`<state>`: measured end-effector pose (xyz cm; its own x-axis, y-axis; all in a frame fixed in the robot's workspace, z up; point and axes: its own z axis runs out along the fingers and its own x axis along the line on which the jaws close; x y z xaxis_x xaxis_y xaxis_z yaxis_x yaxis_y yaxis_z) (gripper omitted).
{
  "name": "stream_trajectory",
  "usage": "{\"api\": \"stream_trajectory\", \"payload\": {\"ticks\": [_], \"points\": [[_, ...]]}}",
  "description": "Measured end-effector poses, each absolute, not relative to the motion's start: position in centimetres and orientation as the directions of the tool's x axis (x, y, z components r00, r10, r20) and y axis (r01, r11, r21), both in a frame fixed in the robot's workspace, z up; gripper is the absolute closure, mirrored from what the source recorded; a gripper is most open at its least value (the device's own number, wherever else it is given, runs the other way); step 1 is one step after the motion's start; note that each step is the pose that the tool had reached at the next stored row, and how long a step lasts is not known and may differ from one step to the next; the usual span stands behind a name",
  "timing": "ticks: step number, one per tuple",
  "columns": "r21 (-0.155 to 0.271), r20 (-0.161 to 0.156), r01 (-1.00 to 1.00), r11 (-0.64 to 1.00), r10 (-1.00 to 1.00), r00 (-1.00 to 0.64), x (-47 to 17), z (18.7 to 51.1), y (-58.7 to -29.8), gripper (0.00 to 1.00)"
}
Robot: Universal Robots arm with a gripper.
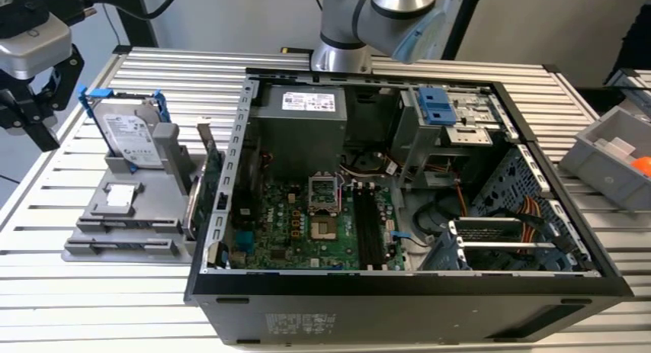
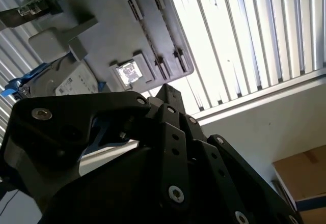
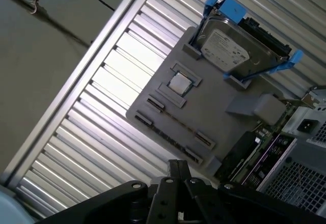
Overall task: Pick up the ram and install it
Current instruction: 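Pick up the ram and move it above insertion slot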
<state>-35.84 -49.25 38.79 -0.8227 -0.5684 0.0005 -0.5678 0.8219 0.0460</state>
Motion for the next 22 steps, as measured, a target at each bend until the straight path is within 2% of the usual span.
{"api": "stream_trajectory", "payload": {"ticks": [22], "points": [[0.045, 0.001, -0.651, 0.758, -0.652, -0.758, -35.84, 38.79, -49.25, 1.00]]}}
